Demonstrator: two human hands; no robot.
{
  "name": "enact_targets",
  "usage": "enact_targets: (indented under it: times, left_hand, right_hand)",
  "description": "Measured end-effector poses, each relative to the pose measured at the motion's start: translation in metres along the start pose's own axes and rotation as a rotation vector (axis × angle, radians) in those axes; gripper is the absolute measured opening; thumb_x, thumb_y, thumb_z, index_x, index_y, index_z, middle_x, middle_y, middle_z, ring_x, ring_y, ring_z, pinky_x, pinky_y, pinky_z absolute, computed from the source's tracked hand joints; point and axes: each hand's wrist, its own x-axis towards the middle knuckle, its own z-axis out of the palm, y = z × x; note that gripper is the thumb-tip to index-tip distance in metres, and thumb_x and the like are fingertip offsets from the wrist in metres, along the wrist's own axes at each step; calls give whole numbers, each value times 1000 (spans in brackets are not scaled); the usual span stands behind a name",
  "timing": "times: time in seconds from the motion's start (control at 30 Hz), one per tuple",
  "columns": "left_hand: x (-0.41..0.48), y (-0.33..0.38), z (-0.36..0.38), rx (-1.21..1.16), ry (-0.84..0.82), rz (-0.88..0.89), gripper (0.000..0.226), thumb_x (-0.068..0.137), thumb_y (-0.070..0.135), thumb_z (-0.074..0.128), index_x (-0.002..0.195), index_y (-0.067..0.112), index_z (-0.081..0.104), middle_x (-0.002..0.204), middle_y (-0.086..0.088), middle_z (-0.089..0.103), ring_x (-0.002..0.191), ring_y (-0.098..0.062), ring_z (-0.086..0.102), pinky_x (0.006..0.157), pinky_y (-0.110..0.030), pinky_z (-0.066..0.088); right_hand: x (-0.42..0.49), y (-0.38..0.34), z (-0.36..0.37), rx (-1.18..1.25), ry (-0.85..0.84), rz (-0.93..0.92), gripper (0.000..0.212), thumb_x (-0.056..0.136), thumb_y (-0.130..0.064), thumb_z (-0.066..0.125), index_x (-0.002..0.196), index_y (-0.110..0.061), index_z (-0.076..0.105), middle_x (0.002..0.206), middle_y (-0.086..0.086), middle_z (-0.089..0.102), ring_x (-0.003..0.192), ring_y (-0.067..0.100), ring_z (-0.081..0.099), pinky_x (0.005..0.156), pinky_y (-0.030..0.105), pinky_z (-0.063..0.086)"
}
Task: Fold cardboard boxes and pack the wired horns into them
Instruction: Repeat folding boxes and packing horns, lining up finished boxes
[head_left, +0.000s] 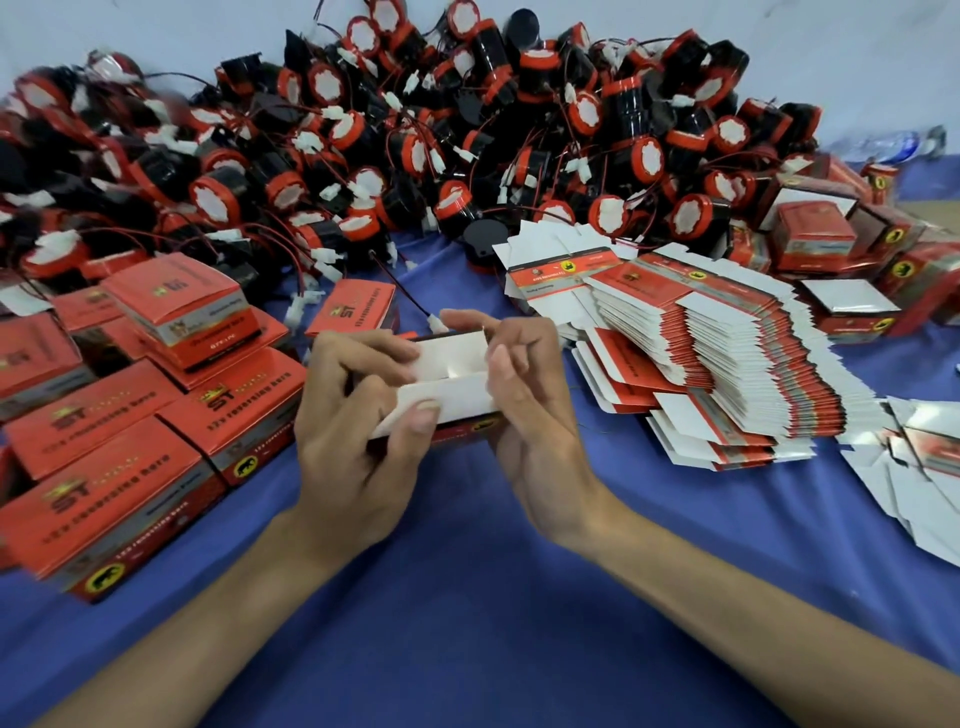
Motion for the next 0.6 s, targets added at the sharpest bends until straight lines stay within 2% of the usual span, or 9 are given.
enact_targets:
  times: [0.07, 0.13, 0.2, 0.27, 0.33, 0.4, 0.43, 0.5, 0.6]
  left_hand:
    - [1, 2, 0, 20, 26, -60, 51, 103, 36, 39, 66, 4, 50, 94, -10, 44, 98, -15, 52, 88, -27, 39]
    - [-1, 7, 0, 37, 26, -115, 65, 103, 39, 36, 57, -2, 56, 98, -10, 44, 104, -8, 49, 89, -23, 37]
    - [-2, 12, 2, 16, 19, -140, 70, 104, 39, 35, 53, -4, 57, 101, -13, 44, 104, -15, 51, 86, -27, 39]
    - [-4, 14, 3, -11, 28, -151, 62, 104, 36, 36, 60, -2, 59, 102, -12, 47, 100, -20, 53, 86, -29, 41]
    - [-4, 12, 3, -71, 66, -195, 38, 101, 32, 42, 73, 8, 52, 105, -4, 47, 98, -22, 54, 85, -33, 43]
    - [-3, 12, 4, -168, 93, -250, 10, 94, 21, 48, 86, 15, 47, 106, -1, 46, 98, -25, 54, 85, -38, 44]
    - [-3, 12, 4, -206, 93, -266, 2, 90, 16, 48, 90, 16, 46, 106, -2, 45, 98, -26, 53, 86, -37, 44]
    - [-5, 12, 6, -284, 87, -272, 14, 85, 10, 48, 96, 17, 42, 106, -4, 43, 99, -28, 52, 89, -37, 42]
    - [-5, 14, 7, -284, 51, -284, 30, 82, 8, 48, 108, 21, 41, 107, -10, 43, 99, -40, 48, 90, -42, 41]
  right_hand:
    - [-1, 1, -1, -86, -23, 4, 24, 96, -30, 44, 93, -12, 59, 132, 12, 50, 115, 35, 51, 92, 53, 42]
    - [-3, -3, 0, -146, -77, -23, 40, 95, -43, 44, 88, -8, 62, 134, 14, 45, 118, 31, 51, 92, 49, 46]
    - [-5, -5, 1, -256, -122, -96, 54, 91, -49, 50, 86, 3, 64, 132, 16, 43, 121, 30, 50, 92, 50, 48]
    - [-7, -1, 0, -374, -97, -149, 47, 89, -33, 52, 83, 13, 60, 127, 17, 45, 119, 28, 51, 91, 49, 48]
    - [-7, 4, 1, -396, -53, -156, 32, 91, -22, 51, 90, 9, 57, 126, 15, 47, 118, 26, 51, 93, 45, 47]
    - [-8, 6, 2, -297, -67, -150, 13, 92, -8, 50, 104, -4, 51, 124, 11, 49, 119, 20, 51, 95, 38, 46]
    - [-8, 5, 2, -247, -62, -147, 21, 90, -1, 48, 109, -9, 48, 122, 8, 50, 115, 14, 52, 94, 32, 46]
    - [-8, 4, 1, -196, -57, -133, 35, 87, 7, 45, 115, -13, 44, 116, 4, 51, 107, 6, 53, 89, 21, 46]
    - [-10, 4, 5, -172, -35, -136, 41, 83, 11, 44, 116, -13, 45, 114, 0, 51, 105, 2, 52, 86, 18, 45]
